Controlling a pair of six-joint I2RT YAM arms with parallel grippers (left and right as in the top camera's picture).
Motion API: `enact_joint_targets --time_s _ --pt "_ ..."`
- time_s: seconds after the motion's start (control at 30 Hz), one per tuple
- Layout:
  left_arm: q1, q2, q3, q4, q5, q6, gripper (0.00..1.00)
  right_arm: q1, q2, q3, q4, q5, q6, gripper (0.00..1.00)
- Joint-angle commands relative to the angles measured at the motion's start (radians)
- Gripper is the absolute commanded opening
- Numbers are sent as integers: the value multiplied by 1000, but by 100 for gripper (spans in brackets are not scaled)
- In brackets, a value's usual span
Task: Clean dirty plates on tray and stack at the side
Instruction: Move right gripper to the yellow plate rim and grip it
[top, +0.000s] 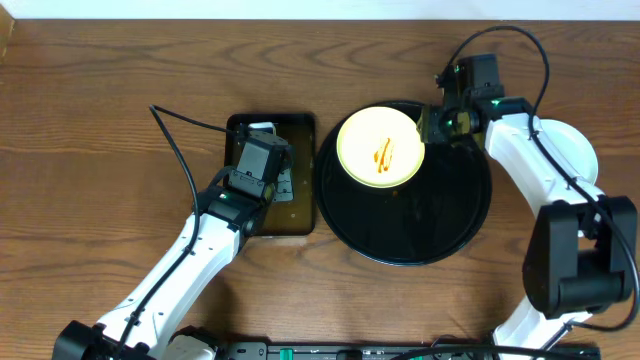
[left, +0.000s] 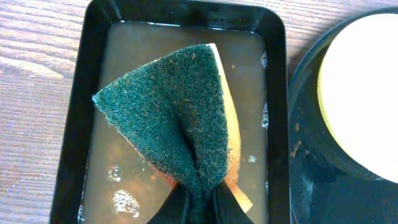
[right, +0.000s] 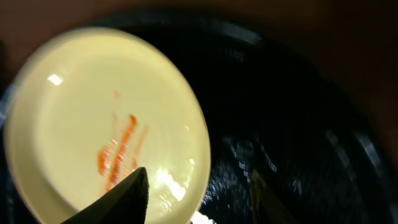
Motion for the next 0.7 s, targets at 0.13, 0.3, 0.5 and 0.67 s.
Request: enact_joint_targets --time_s 0.13,0.3,0.5,0.67 --pt "4 -4 -15 1 -9 13 8 13 149 -1 -16 -101 3 47" --pt "4 -4 -15 1 -9 13 8 13 175 -1 -35 -117 3 22" --pt "4 -4 -15 2 -8 13 8 13 173 -1 -89 -117 3 1" --pt "3 -4 -15 17 10 13 8 13 173 -1 -148 -117 -4 1"
